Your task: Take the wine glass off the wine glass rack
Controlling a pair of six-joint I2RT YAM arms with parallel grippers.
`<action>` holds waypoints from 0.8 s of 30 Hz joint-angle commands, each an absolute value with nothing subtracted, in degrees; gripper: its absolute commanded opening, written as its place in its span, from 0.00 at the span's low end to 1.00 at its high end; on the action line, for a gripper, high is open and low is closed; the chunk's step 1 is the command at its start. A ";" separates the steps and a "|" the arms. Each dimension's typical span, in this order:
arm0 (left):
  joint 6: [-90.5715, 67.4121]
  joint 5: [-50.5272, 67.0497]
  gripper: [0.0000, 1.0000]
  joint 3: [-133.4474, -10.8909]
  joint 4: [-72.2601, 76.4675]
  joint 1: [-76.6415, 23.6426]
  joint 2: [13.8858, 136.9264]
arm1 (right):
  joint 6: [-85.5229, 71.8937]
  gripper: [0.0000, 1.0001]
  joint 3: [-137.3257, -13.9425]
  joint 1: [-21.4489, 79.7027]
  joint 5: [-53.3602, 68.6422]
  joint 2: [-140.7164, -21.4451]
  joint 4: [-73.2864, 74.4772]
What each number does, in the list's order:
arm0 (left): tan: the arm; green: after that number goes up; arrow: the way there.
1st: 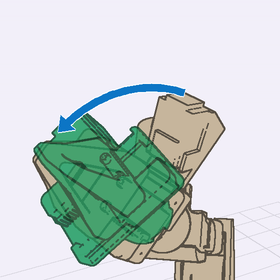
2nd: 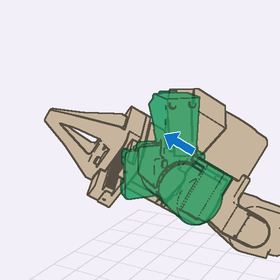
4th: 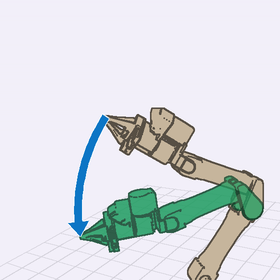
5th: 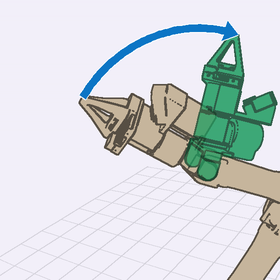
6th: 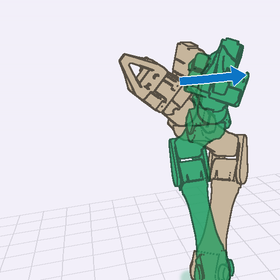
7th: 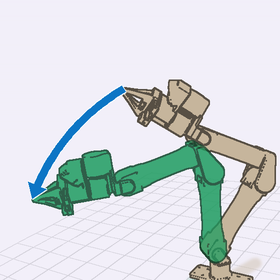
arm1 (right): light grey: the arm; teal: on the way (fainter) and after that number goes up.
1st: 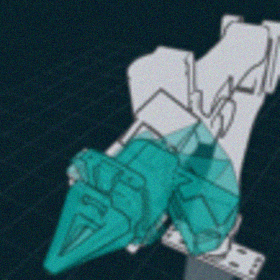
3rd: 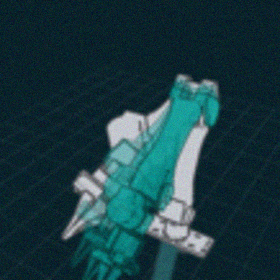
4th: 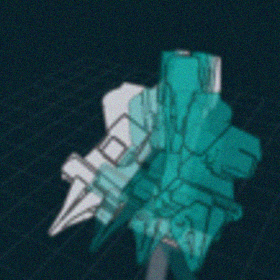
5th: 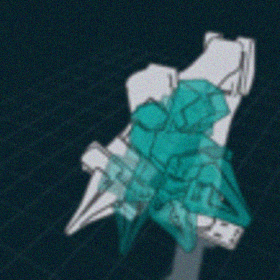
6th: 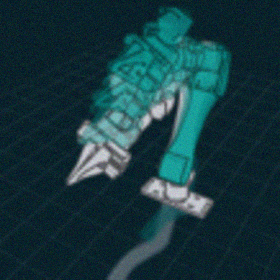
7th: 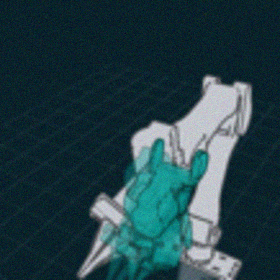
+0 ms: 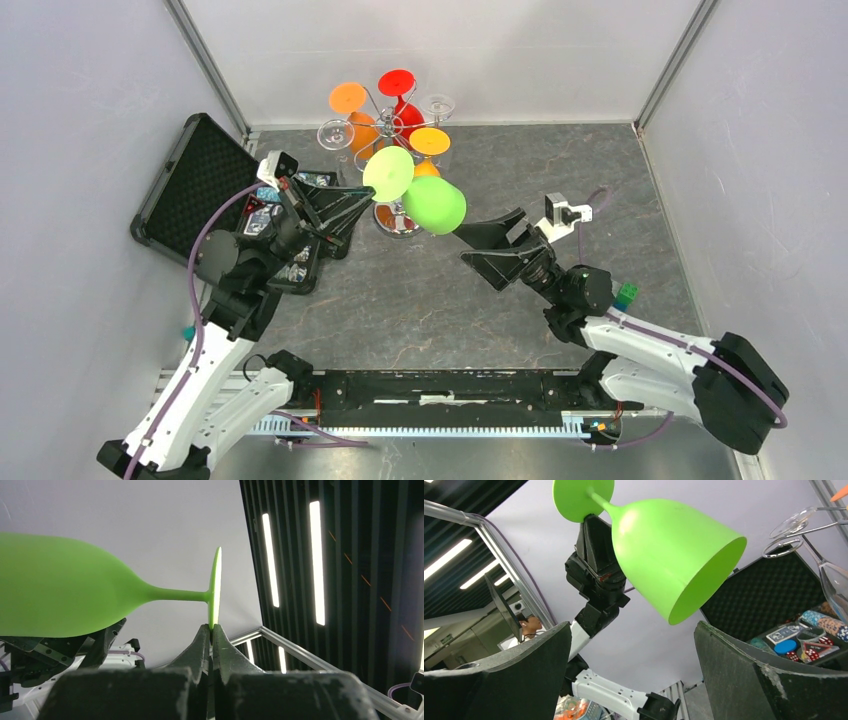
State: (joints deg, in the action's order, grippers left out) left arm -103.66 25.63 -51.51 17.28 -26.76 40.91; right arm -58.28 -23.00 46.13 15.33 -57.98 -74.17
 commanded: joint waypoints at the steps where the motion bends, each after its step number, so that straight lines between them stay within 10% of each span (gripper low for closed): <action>1: -106.45 24.02 0.02 -51.25 20.99 -26.90 39.38 | -61.81 0.95 -24.52 46.57 14.98 -61.55 -87.81; 16: -107.44 23.23 0.02 -50.20 20.83 -26.93 37.14 | -62.99 0.87 -30.91 49.30 15.15 -68.53 -98.82; 24: -107.11 22.61 0.02 -49.36 19.36 -26.92 36.70 | -64.49 0.54 -33.31 51.15 12.92 -72.90 -108.53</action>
